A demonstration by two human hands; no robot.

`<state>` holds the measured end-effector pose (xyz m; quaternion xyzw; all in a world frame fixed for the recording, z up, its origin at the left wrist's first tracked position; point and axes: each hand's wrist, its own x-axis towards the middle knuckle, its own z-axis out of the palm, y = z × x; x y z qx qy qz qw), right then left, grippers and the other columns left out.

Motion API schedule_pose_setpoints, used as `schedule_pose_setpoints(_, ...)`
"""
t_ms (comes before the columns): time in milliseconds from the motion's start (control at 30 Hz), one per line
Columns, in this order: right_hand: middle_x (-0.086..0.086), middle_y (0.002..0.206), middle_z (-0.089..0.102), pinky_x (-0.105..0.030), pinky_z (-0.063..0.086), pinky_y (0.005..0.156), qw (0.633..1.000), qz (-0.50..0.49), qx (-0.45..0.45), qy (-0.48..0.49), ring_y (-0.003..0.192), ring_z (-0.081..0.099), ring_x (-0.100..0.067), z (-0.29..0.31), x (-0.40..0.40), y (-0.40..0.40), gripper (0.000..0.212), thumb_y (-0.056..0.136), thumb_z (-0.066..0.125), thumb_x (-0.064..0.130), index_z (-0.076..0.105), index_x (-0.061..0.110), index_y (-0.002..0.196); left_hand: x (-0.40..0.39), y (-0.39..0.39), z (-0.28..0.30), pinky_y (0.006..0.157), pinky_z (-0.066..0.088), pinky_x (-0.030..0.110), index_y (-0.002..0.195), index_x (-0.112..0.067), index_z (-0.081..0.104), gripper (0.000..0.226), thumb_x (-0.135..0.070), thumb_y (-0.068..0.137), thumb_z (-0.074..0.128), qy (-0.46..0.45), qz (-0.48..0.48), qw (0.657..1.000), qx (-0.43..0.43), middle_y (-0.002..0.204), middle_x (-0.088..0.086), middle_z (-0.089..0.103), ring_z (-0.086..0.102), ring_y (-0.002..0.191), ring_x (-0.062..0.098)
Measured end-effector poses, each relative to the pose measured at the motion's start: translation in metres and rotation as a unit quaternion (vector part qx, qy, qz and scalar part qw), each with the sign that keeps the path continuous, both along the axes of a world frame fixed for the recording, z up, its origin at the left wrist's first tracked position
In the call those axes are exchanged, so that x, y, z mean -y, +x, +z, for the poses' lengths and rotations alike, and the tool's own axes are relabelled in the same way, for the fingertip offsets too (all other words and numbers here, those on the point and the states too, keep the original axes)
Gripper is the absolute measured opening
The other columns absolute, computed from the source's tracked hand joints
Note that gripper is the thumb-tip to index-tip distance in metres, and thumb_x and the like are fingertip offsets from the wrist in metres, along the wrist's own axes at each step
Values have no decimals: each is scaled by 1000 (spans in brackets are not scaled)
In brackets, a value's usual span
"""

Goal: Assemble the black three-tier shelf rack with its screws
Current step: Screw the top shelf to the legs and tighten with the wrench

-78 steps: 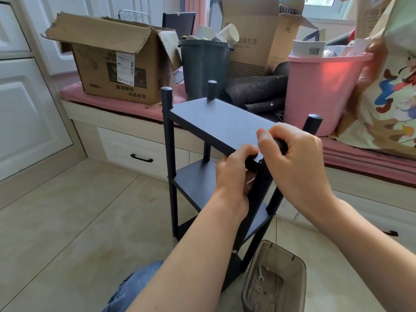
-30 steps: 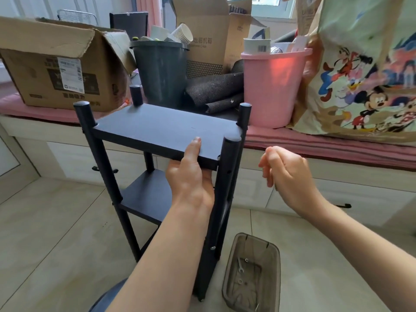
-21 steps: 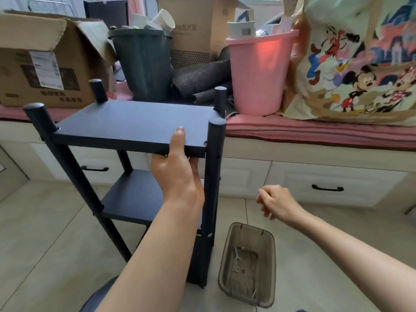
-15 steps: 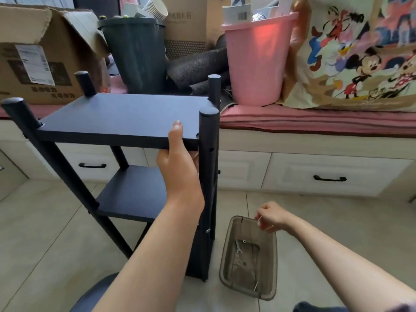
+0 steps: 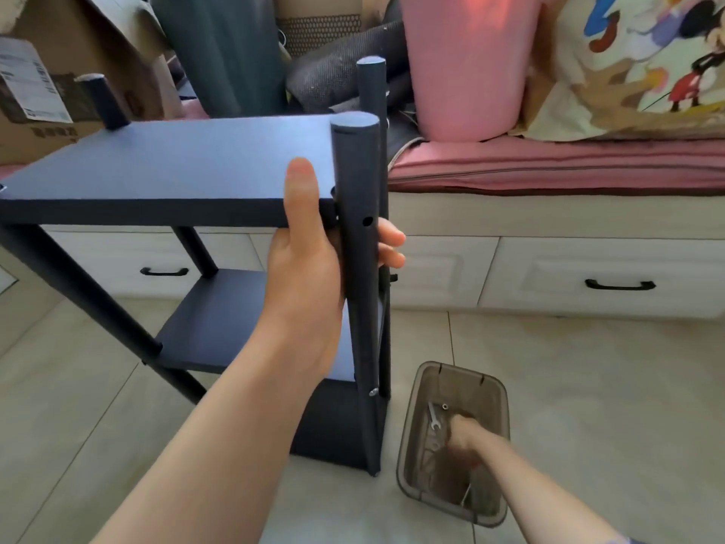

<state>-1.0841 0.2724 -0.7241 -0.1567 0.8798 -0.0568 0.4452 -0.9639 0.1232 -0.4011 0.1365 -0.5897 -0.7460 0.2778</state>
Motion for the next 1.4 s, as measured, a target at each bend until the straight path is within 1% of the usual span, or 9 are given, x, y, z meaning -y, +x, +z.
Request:
schedule_pose_setpoints(100,-16,153,37,-28,29,112,995,77,19,58,139,40,-24,-26,0,11,46,104,36,14,29,3,149,0,-2,-2,64,56,28,60,-31,75,74,-64,102,24,9,-4,1000,-21,66,1,69,64,61,15)
schedule_pose_setpoints(267,-13,154,39,-33,33,111,983,165,7,83,140,40,-28,-55,1,37,46,106,37,20,38,2,148,-3,-6,-5,59,53,26,57,-29,70,73,-63,103,24,4,-2,999,-32,63,1,65,60,56,17)
schedule_pose_setpoints(367,-17,156,36,-47,32,115,986,153,-21,58,143,36,-35,-66,-4,38,45,106,37,11,36,1,149,-6,-6,-7,58,52,24,56,-29,67,73,-61,104,22,-11,-3,999,-36,60,1,63,59,54,18)
schedule_pose_setpoints(500,-20,149,45,-49,33,114,979,192,-41,53,138,41,-36,-74,-7,33,40,105,38,7,47,-1,142,-10,-6,-8,57,51,23,54,-29,65,72,-60,104,23,-10,1,999,-36,57,1,61,57,52,19)
schedule_pose_setpoints(767,-25,145,44,-47,40,108,942,314,-113,26,132,45,-39,-78,6,29,39,103,37,3,46,0,142,-10,-6,-7,57,51,24,55,-29,65,72,-60,104,22,-15,1,999,-31,58,3,61,56,53,19)
schedule_pose_setpoints(967,-24,139,52,-49,45,103,925,370,-83,10,127,50,-40,-75,15,31,38,100,40,-3,52,-4,136,-9,-6,-9,57,51,25,55,-29,66,72,-60,104,23,-14,-1,999,-33,57,2,61,56,53,19)
schedule_pose_setpoints(1200,-28,127,59,-54,49,86,847,524,-83,-13,116,57,-45,-58,25,69,31,99,43,-3,56,-11,126,-8,-6,-12,57,50,25,56,-31,66,70,-57,106,25,-25,3,999,-29,58,0,61,58,55,17)
schedule_pose_setpoints(1300,-25,119,64,-52,52,85,808,580,-104,12,111,62,-43,-44,23,76,26,99,45,-2,63,-7,118,-7,-5,-11,58,51,26,58,-30,68,69,-57,106,26,-13,-2,1000,-24,60,2,62,58,55,18)
schedule_pose_setpoints(1400,-25,116,65,-51,54,86,798,589,-127,12,108,63,-42,-8,23,65,25,99,49,2,64,-7,116,-8,-3,-7,67,51,35,61,-30,71,67,-58,105,28,-1,-6,1000,-4,64,3,65,59,57,19)
